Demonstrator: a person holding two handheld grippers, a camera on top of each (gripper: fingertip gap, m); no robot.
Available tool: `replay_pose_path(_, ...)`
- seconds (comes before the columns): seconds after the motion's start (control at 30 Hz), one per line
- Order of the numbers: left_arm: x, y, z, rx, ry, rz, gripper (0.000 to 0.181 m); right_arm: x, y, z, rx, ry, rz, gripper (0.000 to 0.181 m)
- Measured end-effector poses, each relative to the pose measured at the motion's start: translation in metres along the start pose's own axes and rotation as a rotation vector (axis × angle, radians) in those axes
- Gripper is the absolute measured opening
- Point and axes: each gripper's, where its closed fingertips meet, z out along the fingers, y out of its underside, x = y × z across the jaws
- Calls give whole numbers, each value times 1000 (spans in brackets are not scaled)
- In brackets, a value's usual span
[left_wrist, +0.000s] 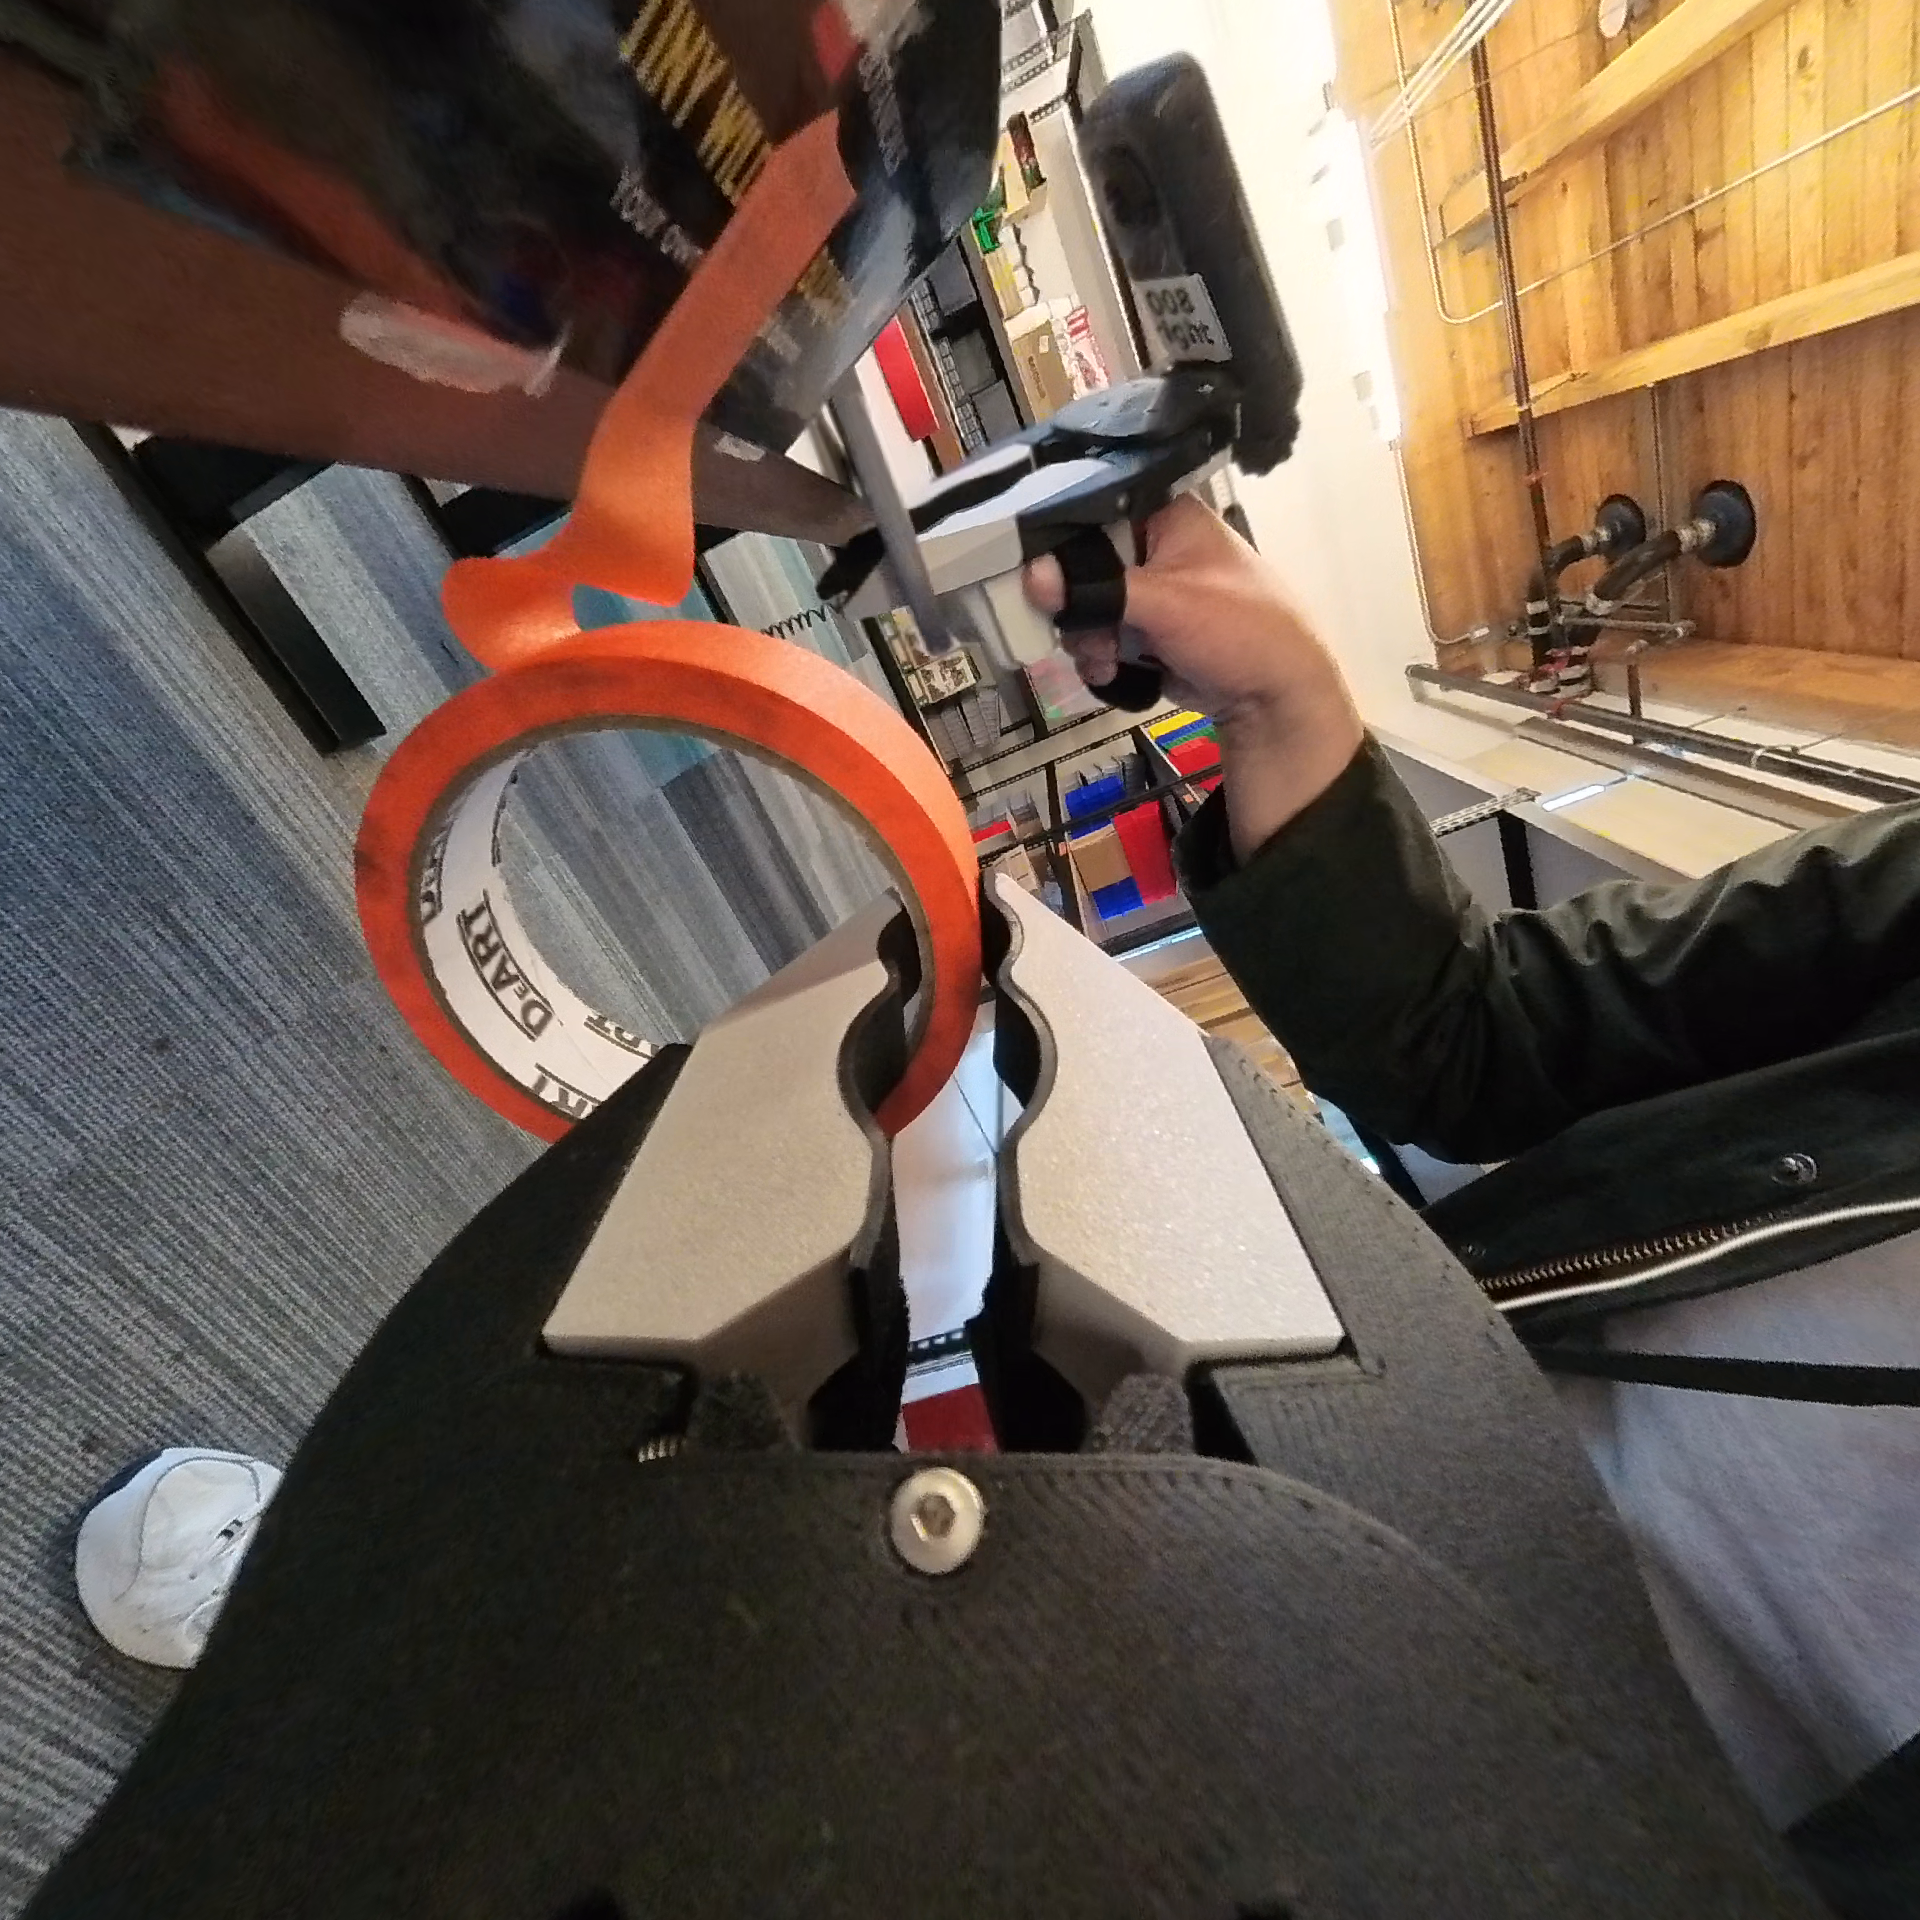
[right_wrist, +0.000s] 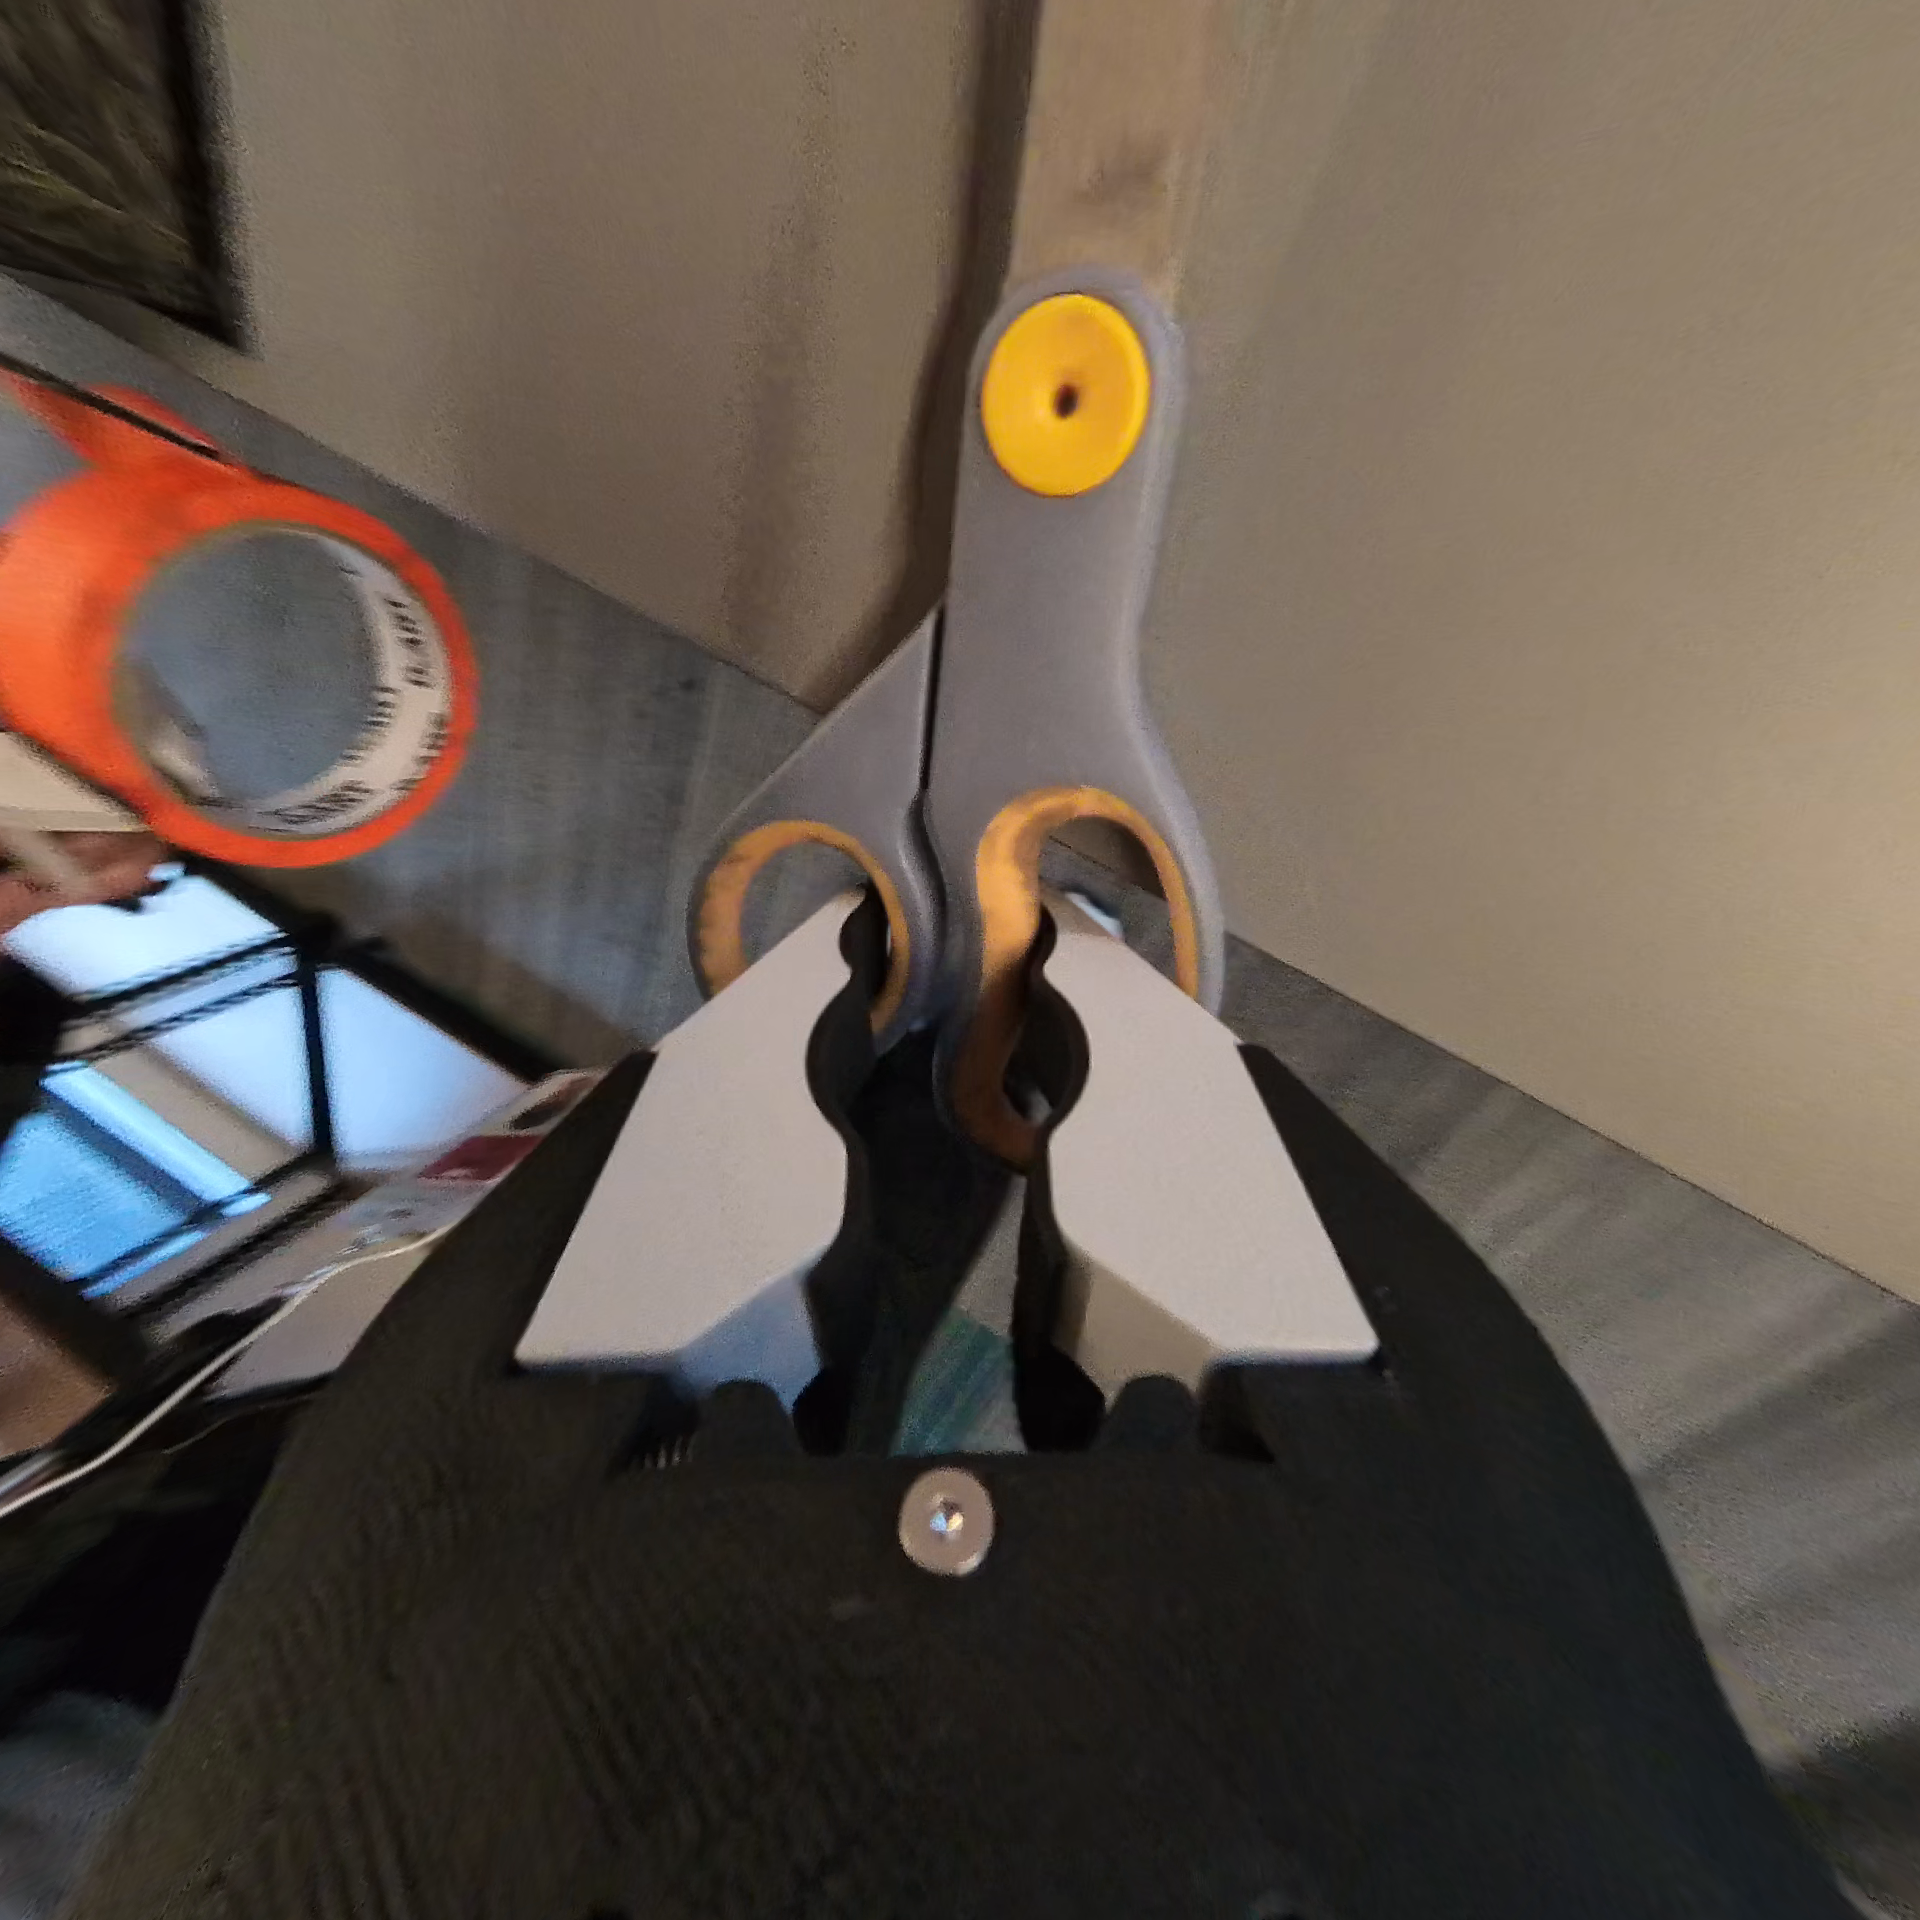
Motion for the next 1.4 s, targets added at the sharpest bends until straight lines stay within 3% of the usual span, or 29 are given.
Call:
replay_pose_path(0.17,-2,1,1,0,-5,-8,7,-70,-2,-14,53,-638,137,22)
replay_pose_path(0.27,-2,2,2,-5,-5,-13,7,-104,-7,-38,178,-1028,116,21)
replay_pose_path(0.33,-2,3,2,-10,-6,-13,7,-116,-8,-53,254,-1209,92,21)
replay_pose_path(0.4,-3,4,2,-14,-11,-17,7,-122,-9,-61,326,-1296,60,22)
replay_pose_path(0.73,-4,3,2,-26,-24,-24,7,-116,-37,-81,534,-1318,20,32)
replay_pose_path(0.93,-4,2,5,-23,-19,-24,7,-110,-40,-87,551,-1322,19,38)
replay_pose_path(1.4,-7,0,3,-21,-21,-32,7,-102,-44,-81,577,-1155,-43,46)
